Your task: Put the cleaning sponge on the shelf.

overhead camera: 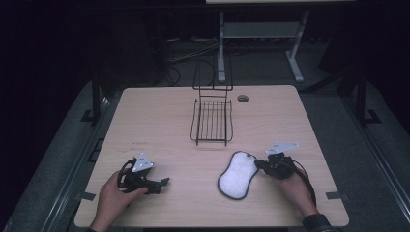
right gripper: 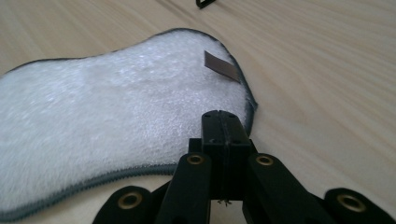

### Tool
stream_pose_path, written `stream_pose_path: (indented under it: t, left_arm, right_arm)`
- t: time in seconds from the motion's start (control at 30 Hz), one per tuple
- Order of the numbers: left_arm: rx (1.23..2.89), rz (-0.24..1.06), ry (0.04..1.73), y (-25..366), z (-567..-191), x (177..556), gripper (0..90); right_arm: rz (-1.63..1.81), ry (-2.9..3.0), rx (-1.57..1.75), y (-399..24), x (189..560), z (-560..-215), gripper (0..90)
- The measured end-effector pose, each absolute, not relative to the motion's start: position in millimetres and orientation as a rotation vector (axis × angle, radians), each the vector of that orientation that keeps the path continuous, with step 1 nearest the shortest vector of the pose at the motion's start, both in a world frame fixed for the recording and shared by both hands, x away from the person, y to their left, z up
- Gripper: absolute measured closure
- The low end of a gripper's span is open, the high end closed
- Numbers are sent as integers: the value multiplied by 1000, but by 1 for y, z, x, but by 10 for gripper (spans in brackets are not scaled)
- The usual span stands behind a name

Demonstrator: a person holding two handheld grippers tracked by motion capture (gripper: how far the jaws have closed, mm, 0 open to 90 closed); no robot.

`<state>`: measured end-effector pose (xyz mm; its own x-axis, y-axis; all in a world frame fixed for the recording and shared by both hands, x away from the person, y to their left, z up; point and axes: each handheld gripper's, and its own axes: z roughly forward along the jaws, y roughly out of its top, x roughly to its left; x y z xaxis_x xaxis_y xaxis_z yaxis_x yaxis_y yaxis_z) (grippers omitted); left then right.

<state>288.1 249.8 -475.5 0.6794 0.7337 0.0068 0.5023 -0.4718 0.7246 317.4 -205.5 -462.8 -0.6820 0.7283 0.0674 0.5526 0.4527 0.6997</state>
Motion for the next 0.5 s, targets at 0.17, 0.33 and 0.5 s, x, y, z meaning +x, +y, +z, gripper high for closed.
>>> stream_pose_path:
  t: [0.17,0.33,0.5]
  left_arm:
    - [2173,414,945,250,-475,288,126]
    - [2174,415,945,250,-475,288,126]
    - [2174,415,944,250,-475,288,126]
  right_arm:
    - [1071,2450,1120,-203,321,-460,895]
    - [1187,2474,1065,-191,306,-448,895]
    - [1249,2518,1007,-173,295,-444,894]
